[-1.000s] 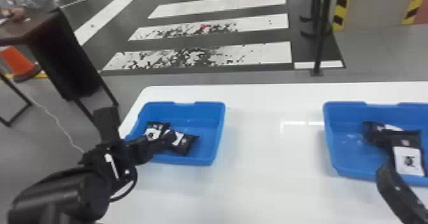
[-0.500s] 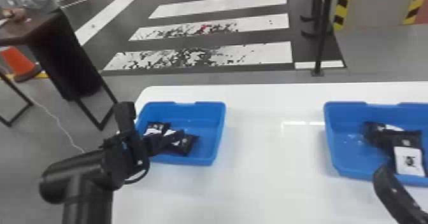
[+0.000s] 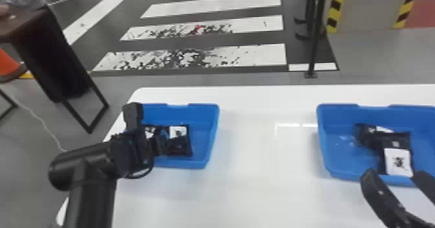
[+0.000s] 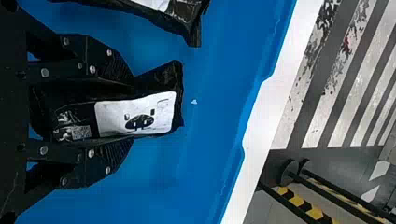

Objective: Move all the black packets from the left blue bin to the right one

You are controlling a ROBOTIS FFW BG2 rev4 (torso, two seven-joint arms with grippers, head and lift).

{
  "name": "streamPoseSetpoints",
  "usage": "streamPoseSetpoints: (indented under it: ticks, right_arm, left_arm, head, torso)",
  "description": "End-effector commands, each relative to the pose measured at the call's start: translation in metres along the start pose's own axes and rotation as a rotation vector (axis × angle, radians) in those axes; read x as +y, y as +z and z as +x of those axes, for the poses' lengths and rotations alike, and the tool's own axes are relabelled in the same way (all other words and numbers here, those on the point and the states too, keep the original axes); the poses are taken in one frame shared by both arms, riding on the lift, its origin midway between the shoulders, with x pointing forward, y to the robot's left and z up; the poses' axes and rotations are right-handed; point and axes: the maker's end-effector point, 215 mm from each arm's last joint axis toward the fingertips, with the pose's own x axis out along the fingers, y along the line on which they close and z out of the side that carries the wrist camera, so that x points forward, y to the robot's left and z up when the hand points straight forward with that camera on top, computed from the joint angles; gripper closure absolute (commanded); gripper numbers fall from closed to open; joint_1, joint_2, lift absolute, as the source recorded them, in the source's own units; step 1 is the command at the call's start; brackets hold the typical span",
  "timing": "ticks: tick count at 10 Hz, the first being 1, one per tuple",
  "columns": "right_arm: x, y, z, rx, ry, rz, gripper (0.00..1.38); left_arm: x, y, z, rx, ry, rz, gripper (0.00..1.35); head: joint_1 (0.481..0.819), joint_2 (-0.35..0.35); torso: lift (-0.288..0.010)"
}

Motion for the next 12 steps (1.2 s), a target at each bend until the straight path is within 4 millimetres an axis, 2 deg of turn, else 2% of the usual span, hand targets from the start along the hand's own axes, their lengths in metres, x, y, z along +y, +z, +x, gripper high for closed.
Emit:
streamPoseSetpoints:
  ticks: [1, 4, 5, 7, 9, 11, 12]
  right_arm:
    - [0.000, -0.002, 0.000, 0.004, 0.002, 0.007, 0.15]
    - [0.001, -0.003, -0.001, 0.007, 0.006, 0.016, 0.15]
    - [0.002, -0.001, 0.000, 0.003, 0.011, 0.015, 0.15]
    - [0.006, 0.000, 0.004, 0.005, 0.033, 0.013, 0.15]
    - [0.015, 0.003, 0.015, 0.009, 0.084, 0.021, 0.15]
    - [0.025, 0.008, 0.031, 0.006, 0.149, 0.034, 0.15]
    - [0.028, 0.003, 0.040, 0.023, 0.181, 0.056, 0.15]
  left_arm:
    - [0.004, 0.004, 0.003, -0.021, 0.023, 0.014, 1.21]
    - [-0.007, 0.014, 0.003, -0.075, -0.016, 0.053, 1.21]
    - [-0.019, 0.021, -0.006, -0.106, -0.055, 0.062, 1.21]
    - [-0.055, 0.027, -0.037, -0.174, -0.161, 0.079, 1.21]
    - [-0.114, 0.025, -0.067, -0.219, -0.321, 0.107, 1.21]
    - [-0.182, 0.014, -0.093, -0.226, -0.484, 0.136, 1.21]
    - [-0.212, 0.010, -0.105, -0.231, -0.553, 0.150, 1.21]
  head:
    - [0.695, 0.234]
    - [0.695, 0.238]
    - [0.695, 0.233]
    - [0.695, 0.213]
    - [0.695, 0.191]
    - [0.695, 0.137]
    - [0.695, 0.098]
  torso:
    - [-0.140]
    - [-0.140]
    - [-0.140]
    - [-0.140]
    - [-0.140]
    - [-0.140]
    - [-0.140]
